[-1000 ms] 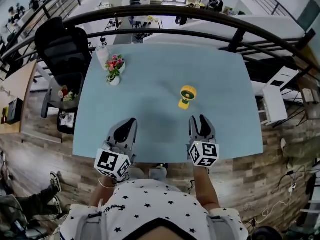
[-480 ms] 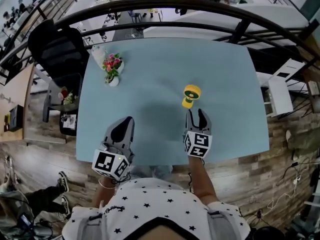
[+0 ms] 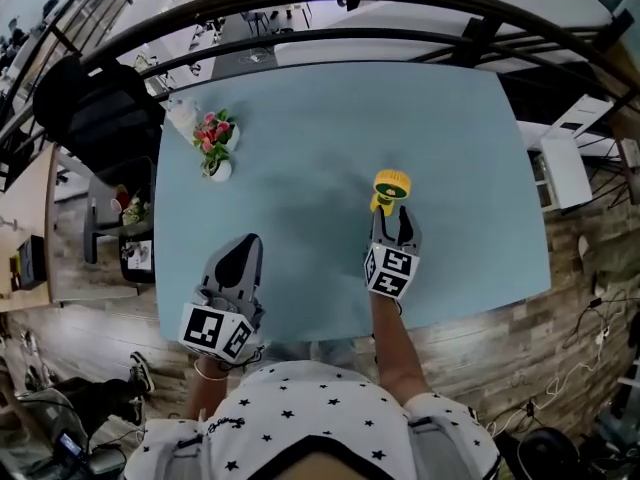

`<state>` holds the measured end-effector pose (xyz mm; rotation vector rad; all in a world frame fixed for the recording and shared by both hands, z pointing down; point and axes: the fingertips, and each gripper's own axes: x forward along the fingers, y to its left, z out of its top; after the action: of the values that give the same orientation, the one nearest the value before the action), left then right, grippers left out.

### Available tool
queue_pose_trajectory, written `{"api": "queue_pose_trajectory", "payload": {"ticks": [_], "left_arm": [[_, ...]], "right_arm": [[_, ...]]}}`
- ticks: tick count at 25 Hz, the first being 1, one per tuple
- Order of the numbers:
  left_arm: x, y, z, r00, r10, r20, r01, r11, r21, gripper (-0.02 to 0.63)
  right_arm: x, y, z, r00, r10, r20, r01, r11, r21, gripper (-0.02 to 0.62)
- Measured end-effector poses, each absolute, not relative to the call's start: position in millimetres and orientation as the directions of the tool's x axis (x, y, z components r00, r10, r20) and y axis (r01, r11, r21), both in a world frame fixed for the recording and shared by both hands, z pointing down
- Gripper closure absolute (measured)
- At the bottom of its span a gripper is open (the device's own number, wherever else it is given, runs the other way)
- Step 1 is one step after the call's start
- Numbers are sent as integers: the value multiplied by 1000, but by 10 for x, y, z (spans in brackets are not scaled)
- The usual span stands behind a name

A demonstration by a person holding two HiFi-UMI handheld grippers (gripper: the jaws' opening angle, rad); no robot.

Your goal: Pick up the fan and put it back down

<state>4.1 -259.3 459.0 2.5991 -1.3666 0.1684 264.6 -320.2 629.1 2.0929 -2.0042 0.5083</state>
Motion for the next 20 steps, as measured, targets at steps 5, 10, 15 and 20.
{"api": "queue_pose_trajectory", "payload": {"ticks": [5,10,15,20], "left_arm": [[-58,-2653,4677,562,-797,219,-827,-546,133,577],[-176,-2683,4759,552,-798,243,-833,-536,136,577],[-247,-2680,4806,546,-797,260,-838,-528,138,577],[-332,-2701,4834,530,-804,269,-847,-514,133,577]], "right_arm": [[2636,-3354,6432,55,-917,394,-993,-91,-73,399],[2648,-3515,6510,91,-914,395,-991,-121,-52,391],[2702,-3594,6572,134,-908,397,-986,-162,-37,390],[2741,-3691,6612,155,-907,391,-983,-179,-25,390]]}}
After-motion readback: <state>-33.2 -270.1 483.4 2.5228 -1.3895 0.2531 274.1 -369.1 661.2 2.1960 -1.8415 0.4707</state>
